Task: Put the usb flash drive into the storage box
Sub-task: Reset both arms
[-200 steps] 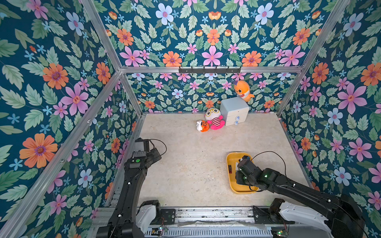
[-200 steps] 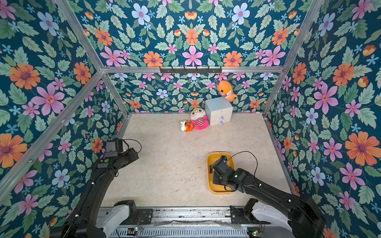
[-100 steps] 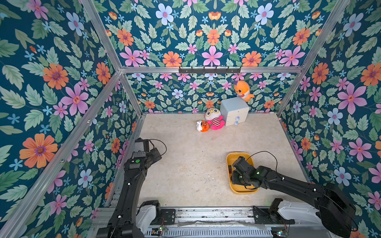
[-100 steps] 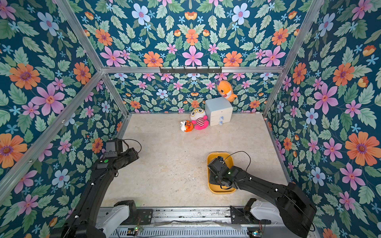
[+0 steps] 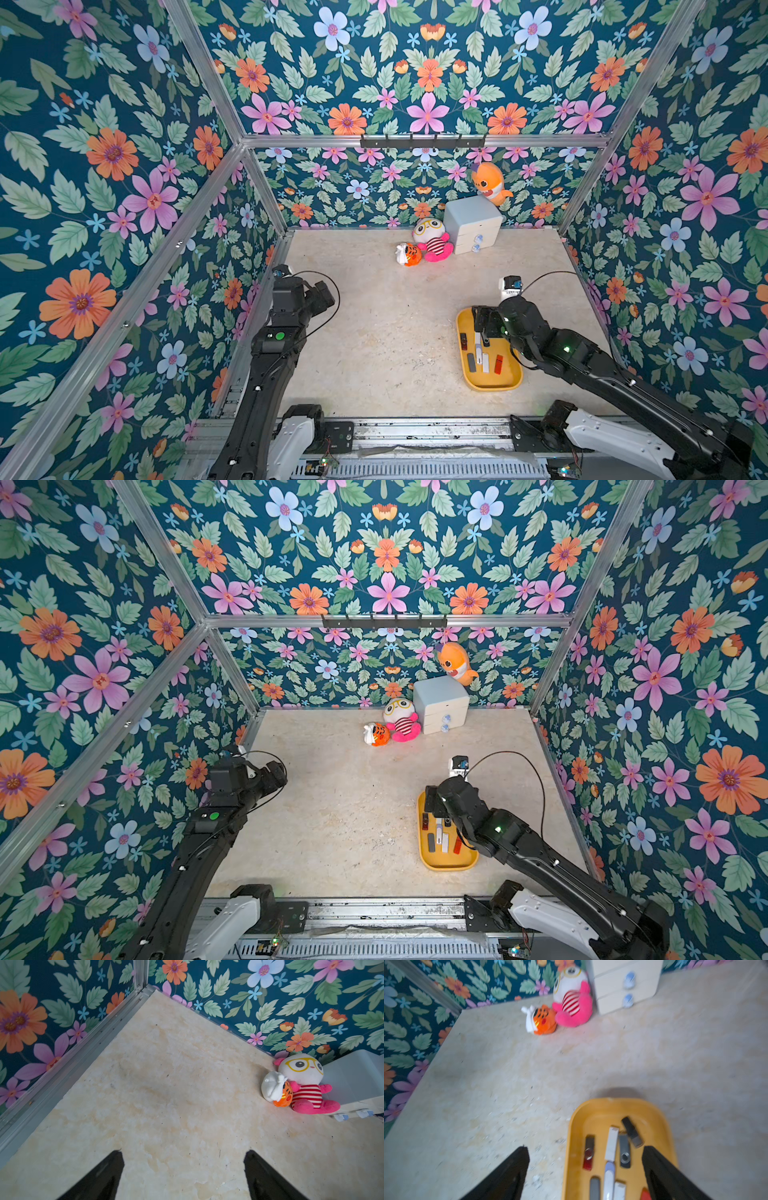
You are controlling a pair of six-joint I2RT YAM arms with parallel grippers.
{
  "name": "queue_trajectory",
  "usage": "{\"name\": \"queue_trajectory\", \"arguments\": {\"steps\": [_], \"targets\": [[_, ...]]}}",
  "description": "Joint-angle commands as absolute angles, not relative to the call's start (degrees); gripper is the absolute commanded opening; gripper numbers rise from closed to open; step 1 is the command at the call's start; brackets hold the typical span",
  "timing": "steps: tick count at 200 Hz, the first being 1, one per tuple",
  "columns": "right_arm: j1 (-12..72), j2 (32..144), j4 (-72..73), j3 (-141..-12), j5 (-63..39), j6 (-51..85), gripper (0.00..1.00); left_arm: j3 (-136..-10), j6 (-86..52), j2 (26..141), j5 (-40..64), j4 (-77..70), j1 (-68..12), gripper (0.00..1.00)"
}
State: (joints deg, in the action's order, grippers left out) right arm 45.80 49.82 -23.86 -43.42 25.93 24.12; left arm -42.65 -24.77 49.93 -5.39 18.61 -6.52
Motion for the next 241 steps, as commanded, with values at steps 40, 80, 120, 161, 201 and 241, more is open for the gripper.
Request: {"name": "queue_trajectory", "arguments": {"steps": [40, 80, 120, 161, 201, 241], "targets": [[30.86, 31.65, 1.57, -20.89, 47.18, 7.43, 0.96, -26.47, -9.49, 56.99, -27.67, -19.67, -16.96, 0.98], [23.49, 28.07, 8.79, -10.60, 44.22, 6.05, 0.96, -13.57, -2.23, 65.24, -27.12, -46.75, -15.28, 0.99], [14.05, 40.01, 26.64, -4.89, 36.78, 8.73, 0.95, -11.30, 1.94, 77.36, -23.67, -63.05, -12.44, 0.99], [8.17, 55.80, 43.64, -6.05, 31.72, 8.56, 0.97, -9.13, 1.38, 90.55, -15.04, -82.96, -5.64, 0.99], [4.71, 65.52, 47.14, -10.63, 27.22, 7.75, 0.96, -13.11, 0.39, 92.18, -9.78, -77.28, -3.16, 0.98], [3.12, 79.81, 67.34, -8.65, 18.33, 2.49, 0.90, -16.76, -0.71, 91.61, -7.33, -68.68, -1.52, 0.99]]}}
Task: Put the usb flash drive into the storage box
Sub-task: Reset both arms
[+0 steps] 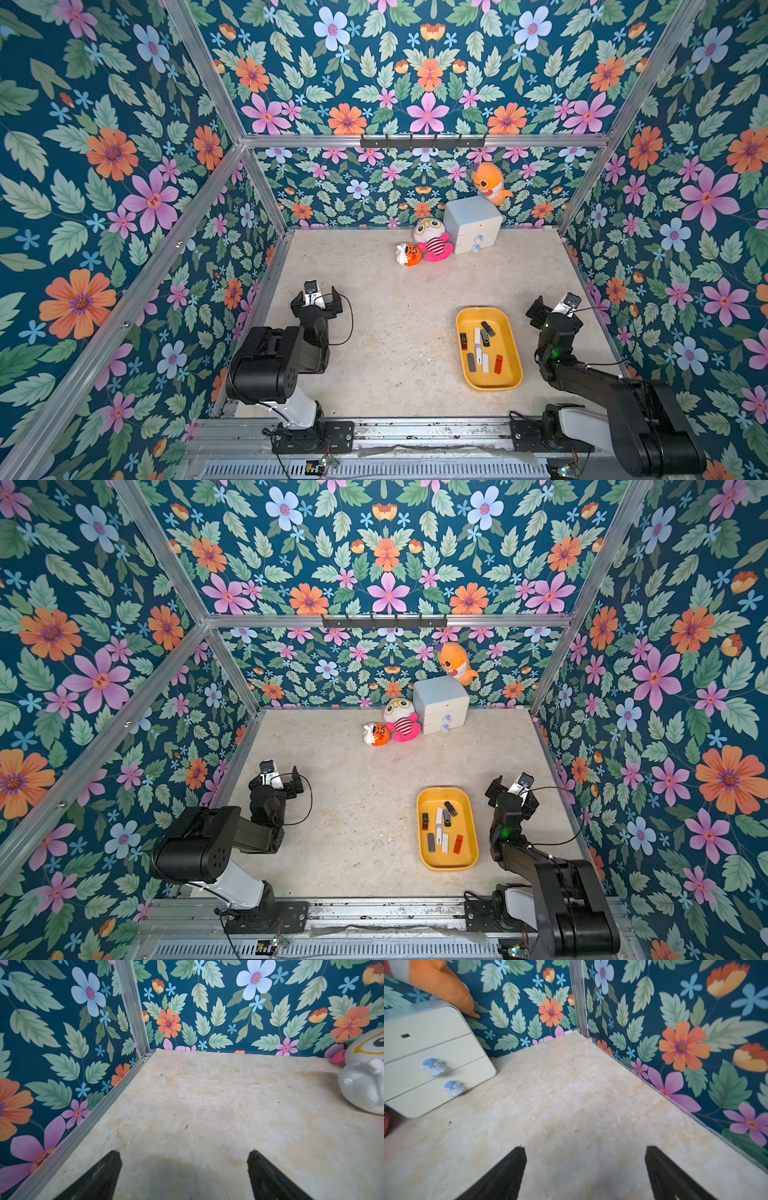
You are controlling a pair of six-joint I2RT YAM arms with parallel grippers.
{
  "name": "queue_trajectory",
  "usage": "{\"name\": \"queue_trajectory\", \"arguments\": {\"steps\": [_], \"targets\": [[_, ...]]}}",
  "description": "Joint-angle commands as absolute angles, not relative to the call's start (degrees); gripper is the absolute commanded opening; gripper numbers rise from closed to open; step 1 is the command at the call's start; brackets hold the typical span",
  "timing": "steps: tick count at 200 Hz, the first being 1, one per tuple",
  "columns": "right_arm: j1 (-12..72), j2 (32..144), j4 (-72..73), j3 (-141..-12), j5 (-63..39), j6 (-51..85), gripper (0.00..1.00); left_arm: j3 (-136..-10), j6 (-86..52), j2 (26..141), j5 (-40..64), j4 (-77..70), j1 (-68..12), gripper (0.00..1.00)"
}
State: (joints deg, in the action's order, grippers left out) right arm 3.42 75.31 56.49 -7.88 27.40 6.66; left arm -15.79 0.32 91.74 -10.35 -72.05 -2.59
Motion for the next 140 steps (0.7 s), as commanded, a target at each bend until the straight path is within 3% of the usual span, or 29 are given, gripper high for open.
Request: {"name": "queue_trajectory", "arguments": {"steps": [1, 16, 28, 39, 51, 63, 75, 88, 102, 140], "targets": [[3.10, 79.68, 65.88, -8.90, 17.95, 2.52, 0.89, -16.73, -0.71, 91.69, -7.31, -68.84, -1.55, 0.99], [3.10, 86.25, 70.62, -11.72, 20.36, 1.68, 0.94, -16.76, -0.70, 91.70, -7.26, -68.78, -1.50, 0.99], [1.87, 81.12, 51.19, -16.34, 18.58, 5.66, 0.94, -16.70, -0.70, 91.57, -7.25, -68.73, -1.49, 0.99], [0.70, 84.57, 62.94, -14.13, 18.13, 4.38, 0.96, -16.56, -0.70, 91.69, -7.31, -69.10, -1.49, 0.99], [0.70, 81.24, 52.48, -15.76, 17.49, 6.21, 0.99, -16.55, -0.70, 91.55, -7.23, -68.87, -1.49, 0.99], [0.61, 84.23, 61.89, -14.28, 17.93, 4.48, 0.99, -16.59, -0.70, 91.58, -7.21, -68.98, -1.56, 0.99], [0.60, 81.61, 54.06, -15.34, 17.36, 5.72, 0.99, -16.58, -0.70, 91.50, -7.21, -68.88, -1.51, 0.99], [0.61, 83.91, 59.87, -14.40, 17.75, 4.45, 0.99, -16.62, -0.70, 91.62, -7.24, -68.98, -1.50, 0.99], [0.68, 81.91, 54.38, -15.52, 16.89, 5.36, 0.99, -16.68, -0.74, 91.50, -7.26, -68.89, -1.49, 0.99], [0.67, 82.76, 56.81, -15.12, 16.96, 4.91, 0.99, -16.64, -0.70, 91.54, -7.38, -68.87, -1.49, 0.99]]}}
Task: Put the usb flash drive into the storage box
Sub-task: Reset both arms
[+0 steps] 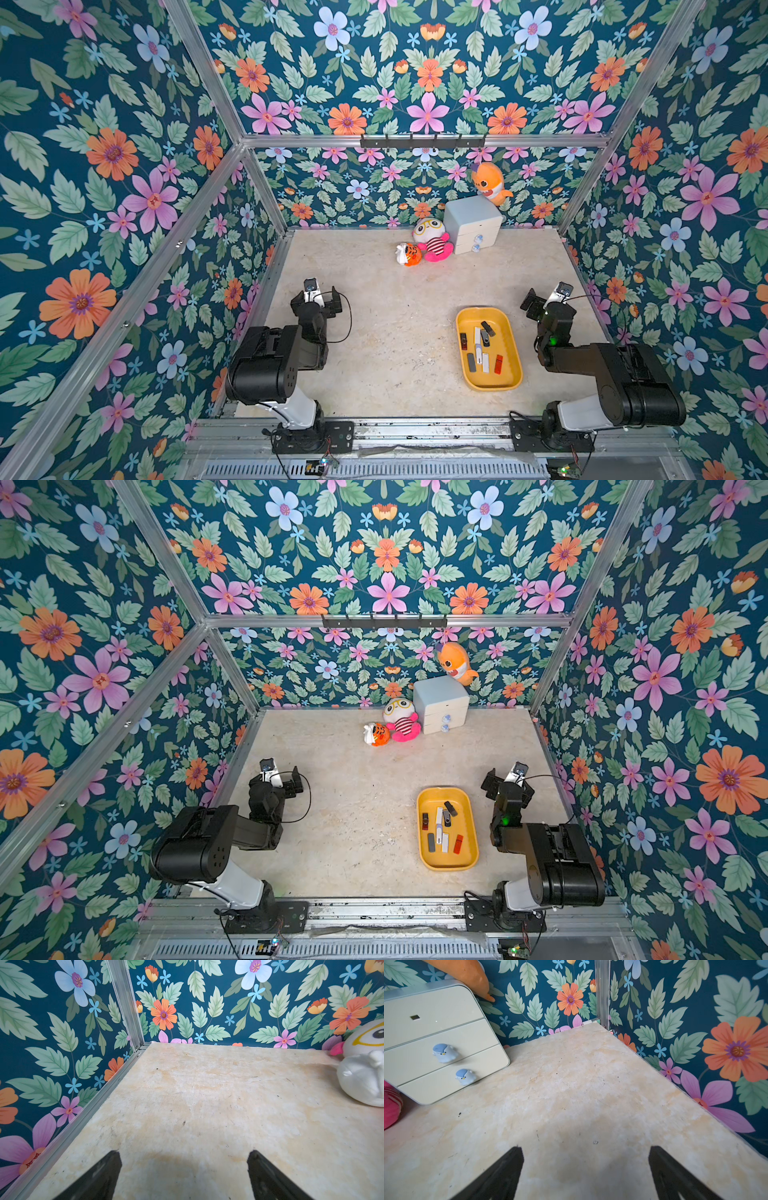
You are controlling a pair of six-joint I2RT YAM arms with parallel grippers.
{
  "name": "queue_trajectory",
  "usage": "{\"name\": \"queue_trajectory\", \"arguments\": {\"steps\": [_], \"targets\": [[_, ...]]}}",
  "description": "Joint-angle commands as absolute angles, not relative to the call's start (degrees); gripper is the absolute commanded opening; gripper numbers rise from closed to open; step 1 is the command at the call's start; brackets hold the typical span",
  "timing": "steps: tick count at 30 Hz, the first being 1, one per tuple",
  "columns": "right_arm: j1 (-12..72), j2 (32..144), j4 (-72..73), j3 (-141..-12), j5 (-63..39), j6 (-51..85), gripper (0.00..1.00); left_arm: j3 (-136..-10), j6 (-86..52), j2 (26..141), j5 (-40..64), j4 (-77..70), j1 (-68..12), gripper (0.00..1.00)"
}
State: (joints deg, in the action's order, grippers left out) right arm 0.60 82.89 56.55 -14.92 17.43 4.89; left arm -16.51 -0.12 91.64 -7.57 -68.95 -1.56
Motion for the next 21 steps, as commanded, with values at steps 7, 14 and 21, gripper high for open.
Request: {"name": "queue_trajectory", "arguments": {"steps": [7, 14, 21], "targets": [[0.68, 83.06, 57.47, -15.07, 17.00, 4.63, 0.99, -16.63, -0.70, 91.52, -7.35, -68.82, -1.55, 0.99], [0.70, 83.06, 57.15, -15.20, 16.79, 4.48, 0.99, -16.70, -0.71, 91.52, -7.31, -68.87, -1.52, 0.99], [1.30, 83.14, 57.04, -15.38, 16.88, 3.98, 0.99, -16.69, -0.70, 91.58, -7.30, -68.94, -1.54, 0.99]]}}
